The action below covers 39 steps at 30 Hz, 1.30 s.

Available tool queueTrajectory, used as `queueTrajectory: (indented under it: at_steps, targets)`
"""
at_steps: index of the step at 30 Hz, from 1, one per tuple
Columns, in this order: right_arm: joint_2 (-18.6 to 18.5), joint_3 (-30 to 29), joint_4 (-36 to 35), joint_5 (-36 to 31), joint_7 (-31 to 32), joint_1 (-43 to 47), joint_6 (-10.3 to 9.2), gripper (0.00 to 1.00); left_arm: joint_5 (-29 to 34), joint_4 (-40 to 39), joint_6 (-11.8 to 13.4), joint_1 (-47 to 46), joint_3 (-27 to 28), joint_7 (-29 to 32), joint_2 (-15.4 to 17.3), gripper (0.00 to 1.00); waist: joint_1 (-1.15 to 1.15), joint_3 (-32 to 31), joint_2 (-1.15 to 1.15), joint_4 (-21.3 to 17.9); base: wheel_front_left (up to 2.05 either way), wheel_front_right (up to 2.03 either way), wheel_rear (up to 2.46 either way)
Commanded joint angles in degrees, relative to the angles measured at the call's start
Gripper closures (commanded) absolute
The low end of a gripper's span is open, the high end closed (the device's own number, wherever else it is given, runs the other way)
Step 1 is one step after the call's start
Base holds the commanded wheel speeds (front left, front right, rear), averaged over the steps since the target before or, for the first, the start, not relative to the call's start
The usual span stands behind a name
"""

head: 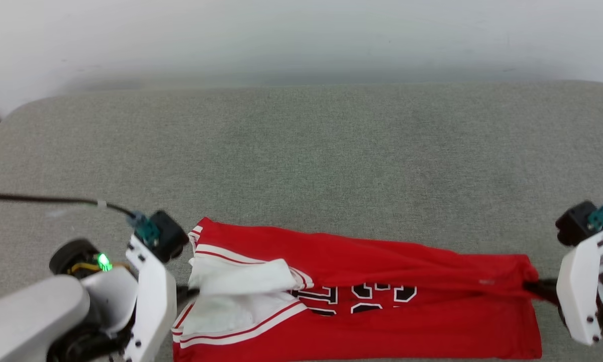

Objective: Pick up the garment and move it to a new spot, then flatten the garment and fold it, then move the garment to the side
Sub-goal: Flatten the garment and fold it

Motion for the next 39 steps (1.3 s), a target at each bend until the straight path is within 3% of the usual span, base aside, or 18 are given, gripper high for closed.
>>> queueTrajectory:
  at_steps: [1,7,13,14,15,16,17,22,25,32,39]
  targets:
    - [-0.2,0.4,-0.3,0.2,-0.4,1.6,-0.02,1.00,0.0,-0.4,0.4,1.4,0.0,-0.5,0.1,1.00,0.01,-0.1,0.00,-0.1,0.00,0.00,0.00]
    - [1.6,1.2,1.4,-0.6,-1.9,5.1,-0.02,1.00,0.8,0.1,2.2,9.4,0.0,-1.2,-1.3,1.00,0.01,0.8,0.00,-0.4,0.00,0.00,0.00]
    - [4.4,1.9,5.5,-2.5,-4.1,4.9,-0.03,1.00,0.8,5.1,0.9,12.9,0.0,-1.9,-4.8,1.00,0.01,2.2,0.00,-0.5,0.00,0.00,0.00]
    - [4.9,1.8,6.1,-2.7,-4.7,4.6,-0.03,0.83,0.9,5.8,0.7,13.0,0.0,-2.0,-5.1,1.00,0.01,2.2,0.00,-0.5,0.00,0.00,0.00]
    - [5.3,1.7,6.6,-2.8,-5.3,4.3,-0.03,0.57,1.1,6.3,0.7,12.9,0.2,-2.6,-5.4,1.00,0.01,2.2,0.00,-0.5,0.00,0.00,0.00]
    - [5.4,1.5,6.7,-3.1,-6.0,3.9,-0.03,0.00,1.6,6.8,1.1,12.7,0.5,-3.3,-5.7,0.54,0.01,2.1,0.00,-0.5,0.00,0.00,0.00]
    - [5.4,1.4,6.8,-3.2,-6.5,3.7,-0.03,0.00,2.3,7.0,1.2,12.4,0.7,-4.2,-5.9,0.00,0.01,1.9,0.00,-0.4,0.00,0.00,0.00]
    - [3.1,-0.6,2.3,-3.4,-11.9,5.4,-0.02,0.00,5.1,5.9,3.3,12.4,2.2,-9.7,-5.7,0.00,0.01,0.6,0.00,-0.1,0.00,0.00,0.00]
    - [1.2,-3.4,-0.3,-3.8,-15.1,6.6,-0.02,0.00,7.1,4.1,6.0,13.1,4.1,-15.3,-5.6,0.00,0.01,0.4,0.00,0.0,0.00,0.00,0.00]
    - [2.0,-14.3,-0.3,-3.8,-19.8,9.9,-0.02,0.00,11.3,3.2,15.5,15.6,9.4,-30.3,-7.3,0.00,0.01,0.9,0.00,0.0,0.00,0.00,0.00]
    - [7.0,-23.7,4.0,1.2,-17.8,15.1,-0.02,0.00,15.6,4.9,25.2,18.6,14.3,-40.6,-10.3,0.00,0.01,1.8,0.00,0.7,0.00,0.00,0.00]
